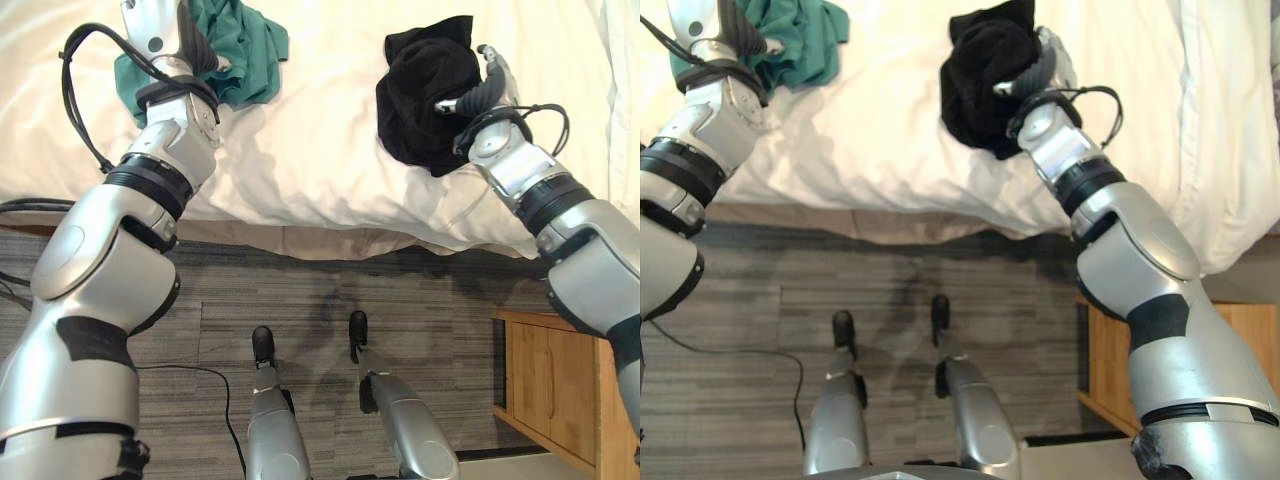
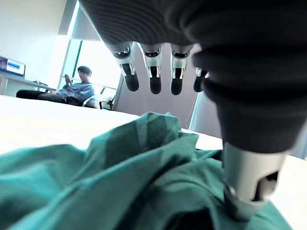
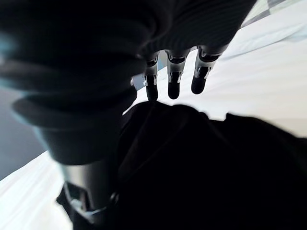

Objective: Tidy up the quilt and then pick up the clothes from the bed and put them into the laundry hamper.

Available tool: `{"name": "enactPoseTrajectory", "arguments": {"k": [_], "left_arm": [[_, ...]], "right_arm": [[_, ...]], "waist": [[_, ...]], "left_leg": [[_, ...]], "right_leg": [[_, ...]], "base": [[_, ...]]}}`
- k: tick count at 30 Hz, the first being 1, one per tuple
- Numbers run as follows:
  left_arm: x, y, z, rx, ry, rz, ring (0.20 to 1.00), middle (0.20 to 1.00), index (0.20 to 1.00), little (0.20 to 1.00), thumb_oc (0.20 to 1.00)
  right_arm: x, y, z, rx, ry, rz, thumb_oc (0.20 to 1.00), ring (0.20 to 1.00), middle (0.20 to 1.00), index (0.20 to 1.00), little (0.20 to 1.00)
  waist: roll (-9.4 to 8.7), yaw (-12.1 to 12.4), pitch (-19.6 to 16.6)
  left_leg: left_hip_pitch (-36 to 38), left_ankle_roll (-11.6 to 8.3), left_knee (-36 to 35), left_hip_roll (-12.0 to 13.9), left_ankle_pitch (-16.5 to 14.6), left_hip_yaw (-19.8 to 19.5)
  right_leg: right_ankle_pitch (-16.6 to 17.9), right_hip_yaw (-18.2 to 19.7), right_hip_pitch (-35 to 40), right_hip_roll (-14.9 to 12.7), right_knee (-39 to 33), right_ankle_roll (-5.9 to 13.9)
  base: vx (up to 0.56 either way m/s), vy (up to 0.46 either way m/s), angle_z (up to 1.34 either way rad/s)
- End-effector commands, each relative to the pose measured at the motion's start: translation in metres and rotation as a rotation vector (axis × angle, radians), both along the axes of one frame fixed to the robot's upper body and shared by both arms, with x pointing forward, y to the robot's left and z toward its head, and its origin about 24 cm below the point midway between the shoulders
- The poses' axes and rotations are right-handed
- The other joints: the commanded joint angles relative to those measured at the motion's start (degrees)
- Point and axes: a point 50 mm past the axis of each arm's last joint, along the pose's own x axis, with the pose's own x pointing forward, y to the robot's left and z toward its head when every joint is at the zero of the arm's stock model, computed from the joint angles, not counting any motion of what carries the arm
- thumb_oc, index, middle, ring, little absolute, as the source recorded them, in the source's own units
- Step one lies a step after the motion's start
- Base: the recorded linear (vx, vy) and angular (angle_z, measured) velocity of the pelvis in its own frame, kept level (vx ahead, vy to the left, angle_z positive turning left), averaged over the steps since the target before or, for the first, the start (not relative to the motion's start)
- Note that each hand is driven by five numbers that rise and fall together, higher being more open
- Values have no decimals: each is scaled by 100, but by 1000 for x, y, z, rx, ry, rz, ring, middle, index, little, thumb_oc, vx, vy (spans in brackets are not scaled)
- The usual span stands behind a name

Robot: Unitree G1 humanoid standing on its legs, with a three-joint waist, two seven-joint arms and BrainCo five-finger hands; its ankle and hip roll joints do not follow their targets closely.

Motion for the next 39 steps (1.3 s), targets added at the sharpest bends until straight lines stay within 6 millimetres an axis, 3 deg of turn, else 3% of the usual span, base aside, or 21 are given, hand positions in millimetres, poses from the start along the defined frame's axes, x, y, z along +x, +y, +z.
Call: {"name": "enactPoseTrajectory", "arguments": {"k": [1, 6, 9, 10, 11, 12, 13, 14, 21, 26, 28, 30, 31, 34, 35, 36, 37, 38, 39], "left_arm": [[-25, 10, 74, 109, -210, 144, 1000, 1000, 1000, 1000, 1000], [-20, 21, 60, -7, -119, 168, 1000, 1000, 1000, 1000, 1000], [-5, 21, 26, -228, 16, 83, 1000, 1000, 1000, 1000, 1000], [-5, 20, 25, -230, 20, 78, 1000, 1000, 1000, 1000, 1000], [-2, 18, 18, -239, 48, 57, 1000, 1000, 1000, 1000, 1000], [0, 18, 12, -252, 75, 58, 564, 564, 564, 564, 564], [2, 17, 8, -261, 82, 49, 200, 200, 200, 200, 200], [2, 17, 6, -260, 91, 48, 200, 200, 200, 200, 200], [3, 15, 7, -265, 51, 13, 200, 200, 200, 200, 200], [3, -3, 10, -388, -97, -177, 200, 200, 200, 200, 200], [0, -26, 15, -451, -210, -365, 200, 200, 200, 200, 200], [0, -27, 15, -456, -211, -373, 200, 200, 200, 200, 200], [-9, -41, 19, -438, -289, -505, 200, 200, 200, 200, 200], [-20, -47, 20, -430, -329, -589, 200, 200, 200, 200, 200], [-35, -42, 19, -453, -366, -660, 200, 200, 200, 200, 200], [-38, -41, 19, -462, -371, -666, 200, 200, 200, 200, 200], [-49, -36, 17, -488, -404, -701, 200, 200, 200, 200, 200], [-52, -34, 16, -495, -404, -706, 200, 200, 200, 200, 200], [-65, -28, 9, -522, -432, -743, 200, 200, 200, 200, 200]], "right_arm": [[-9, -12, 63, 4, -161, -90, 1000, 1000, 1000, 1000, 1000], [-6, -8, 53, -64, -107, -103, 1000, 1000, 1000, 1000, 1000], [-2, -5, 40, -141, -46, -130, 1000, 1000, 1000, 1000, 1000], [-2, -5, 40, -145, -43, -131, 934, 934, 934, 934, 934], [-2, -3, 38, -166, -34, -135, 787, 787, 787, 787, 787], [-1, -1, 36, -188, -32, -135, 542, 542, 542, 542, 542], [-2, 3, 37, -213, -38, -130, 244, 244, 244, 244, 244], [-2, 6, 39, -228, -44, -127, 200, 200, 200, 200, 200], [-5, 14, 50, -270, -76, -118, 200, 200, 200, 200, 200], [-6, 17, 47, -130, -118, -69, 200, 200, 200, 200, 200], [-7, 9, 40, 8, -168, -9, 200, 200, 200, 200, 200], [-7, 7, 39, 13, -167, -6, 200, 200, 200, 200, 200], [-12, -6, 35, 99, -222, 38, 200, 200, 200, 200, 200], [-20, -20, 30, 154, -246, 63, 200, 200, 200, 200, 200], [-33, -39, 11, 195, -236, 77, 200, 200, 200, 200, 200], [-35, -42, 7, 200, -237, 78, 200, 200, 200, 200, 200], [-46, -55, -15, 224, -215, 78, 200, 200, 200, 200, 200], [-49, -57, -21, 233, -208, 80, 200, 200, 200, 200, 200], [-63, -70, -48, 274, -178, 81, 200, 200, 200, 200, 200]], "waist": [[-57, 59, 452], [105, 28, 539], [186, -11, 637], [190, -13, 638], [217, -22, 671], [246, -38, 705], [272, -66, 745], [289, -83, 749], [390, -188, 749], [449, -262, 749], [448, -304, 749], [447, -306, 749], [442, -351, 749], [441, -392, 749], [434, -475, 716], [431, -500, 680], [446, -565, 586], [447, -583, 549], [474, -651, 428]], "left_leg": [[-353, 154, 529, -132, -491, -162], [-419, 156, 529, -193, -492, -158], [-582, 156, 536, -217, -442, -160], [-590, 156, 536, -218, -441, -161], [-636, 153, 525, -214, -419, -158], [-702, 149, 508, -213, -393, -145], [-780, 152, 501, -215, -370, -114], [-837, 148, 498, -219, -355, -100], [-1132, 136, 405, -253, -288, 4], [-1123, 135, 350, -283, -291, 69], [-1020, 149, 323, -319, -321, 111], [-1006, 150, 324, -322, -325, 113], [-850, 155, 347, -337, -380, 130], [-678, 166, 371, -352, -444, 150], [-373, 167, 396, -355, -573, 198], [-349, 168, 387, -357, -560, 217], [-135, 174, 387, -364, -661, 269], [-106, 178, 377, -370, -648, 286], [159, 197, 347, -394, -760, 349]], "right_leg": [[-453, 7, 221, -502, -74, 707], [-503, 15, 81, -562, 19, 690], [-531, 34, -103, -585, 90, 664], [-532, 33, -109, -585, 90, 663], [-536, 39, -173, -586, 105, 660], [-534, 42, -247, -601, 114, 657], [-527, 62, -345, -618, 131, 658], [-522, 76, -411, -631, 137, 657], [-487, 146, -820, -731, 155, 657], [-528, 186, -910, -765, 210, 621], [-581, 206, -851, -749, 240, 592], [-584, 208, -837, -747, 240, 591], [-639, 230, -704, -712, 266, 566], [-686, 250, -551, -674, 272, 542], [-789, 288, -274, -635, 255, 521], [-777, 303, -260, -626, 241, 511], [-853, 341, -81, -607, 217, 508], [-837, 363, -67, -602, 204, 505], [-912, 411, 167, -603, 166, 524]], "base": [[-40, 76, 3], [-42, 103, 7], [-74, 84, 3], [-68, 65, 3], [-65, 60, -3], [-103, 97, -5], [-89, 91, -2], [-57, 61, 1], [-39, 73, -8], [-11, 73, -2], [-11, 56, 1], [2, 25, 6], [11, 39, 6], [20, 60, 4], [40, 97, -2], [107, 150, -12], [68, 85, -17], [124, 143, -17], [57, 89, -8]]}}
